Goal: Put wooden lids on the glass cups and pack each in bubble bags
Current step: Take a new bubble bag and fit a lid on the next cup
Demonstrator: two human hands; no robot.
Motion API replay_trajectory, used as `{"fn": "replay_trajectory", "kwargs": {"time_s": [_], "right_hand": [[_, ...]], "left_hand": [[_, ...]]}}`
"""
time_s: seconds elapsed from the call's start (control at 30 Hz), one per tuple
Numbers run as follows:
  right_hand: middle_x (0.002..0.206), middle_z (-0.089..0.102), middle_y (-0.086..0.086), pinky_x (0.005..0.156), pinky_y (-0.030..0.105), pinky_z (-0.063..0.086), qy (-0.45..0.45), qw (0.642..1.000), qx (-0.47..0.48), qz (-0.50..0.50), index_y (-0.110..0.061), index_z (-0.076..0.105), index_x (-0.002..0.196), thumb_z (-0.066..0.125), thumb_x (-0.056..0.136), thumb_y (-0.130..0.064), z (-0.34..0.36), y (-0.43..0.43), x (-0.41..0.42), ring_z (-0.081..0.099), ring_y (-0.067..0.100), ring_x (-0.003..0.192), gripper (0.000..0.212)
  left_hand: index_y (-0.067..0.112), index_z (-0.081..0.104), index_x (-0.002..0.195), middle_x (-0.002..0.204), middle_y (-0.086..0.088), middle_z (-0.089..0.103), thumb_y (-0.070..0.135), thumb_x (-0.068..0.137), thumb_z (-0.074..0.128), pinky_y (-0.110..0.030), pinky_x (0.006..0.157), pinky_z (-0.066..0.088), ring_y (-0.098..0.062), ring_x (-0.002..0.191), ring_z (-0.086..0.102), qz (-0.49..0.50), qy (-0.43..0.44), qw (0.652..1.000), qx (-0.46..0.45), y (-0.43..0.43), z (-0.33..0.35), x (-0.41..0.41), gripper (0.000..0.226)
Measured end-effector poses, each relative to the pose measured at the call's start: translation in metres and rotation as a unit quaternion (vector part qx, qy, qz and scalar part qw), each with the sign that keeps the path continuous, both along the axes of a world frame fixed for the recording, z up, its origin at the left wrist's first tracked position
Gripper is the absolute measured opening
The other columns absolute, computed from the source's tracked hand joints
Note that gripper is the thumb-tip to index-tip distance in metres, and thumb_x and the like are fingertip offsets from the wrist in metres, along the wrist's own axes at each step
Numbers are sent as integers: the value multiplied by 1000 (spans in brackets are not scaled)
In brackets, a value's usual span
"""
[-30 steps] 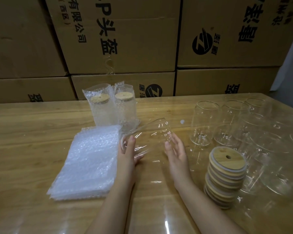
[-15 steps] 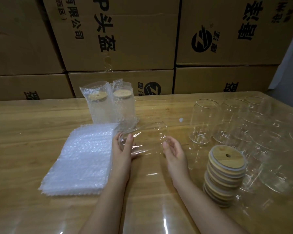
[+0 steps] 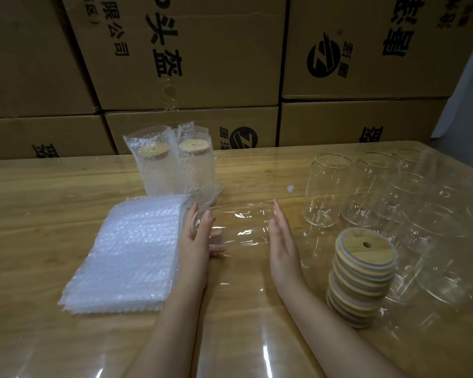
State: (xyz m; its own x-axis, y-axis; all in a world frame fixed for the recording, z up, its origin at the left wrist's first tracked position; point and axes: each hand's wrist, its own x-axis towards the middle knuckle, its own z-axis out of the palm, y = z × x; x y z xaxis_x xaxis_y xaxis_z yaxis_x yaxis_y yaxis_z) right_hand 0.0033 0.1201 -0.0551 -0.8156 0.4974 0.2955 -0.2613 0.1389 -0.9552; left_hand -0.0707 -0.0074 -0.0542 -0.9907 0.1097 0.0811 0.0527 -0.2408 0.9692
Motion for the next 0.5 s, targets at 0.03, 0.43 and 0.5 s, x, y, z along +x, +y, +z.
{"fn": "replay_trajectory", "kwargs": {"time_s": [0.03, 0.43, 0.5], "right_hand": [[136, 28, -41, 100, -2, 21, -3, 1000, -3, 3, -50, 29, 135, 33, 95, -56, 1, 0, 0, 24, -29, 123, 40], [145, 40, -23, 110, 14, 22, -11, 1000, -25, 14, -55, 44, 117, 27, 90, -53, 3, -2, 0, 32, -12, 133, 32], [143, 44, -21, 103, 5, 25, -18, 999, -32, 9, -49, 52, 114, 29, 92, -52, 2, -1, 0, 35, -16, 128, 32]], "left_hand": [[31, 41, 143, 127, -6, 60, 65, 64, 63, -28, 54, 54, -24, 93, 68, 2, -1, 1000, -1, 0, 1, 0, 88], [39, 55, 123, 109, 2, 67, 66, 72, 58, -29, 58, 55, -15, 89, 71, 11, -14, 999, 34, -2, 1, -2, 58], [44, 57, 115, 112, 1, 66, 67, 70, 59, -30, 60, 56, -15, 89, 71, 8, -11, 999, 42, -3, 1, -2, 51]]}}
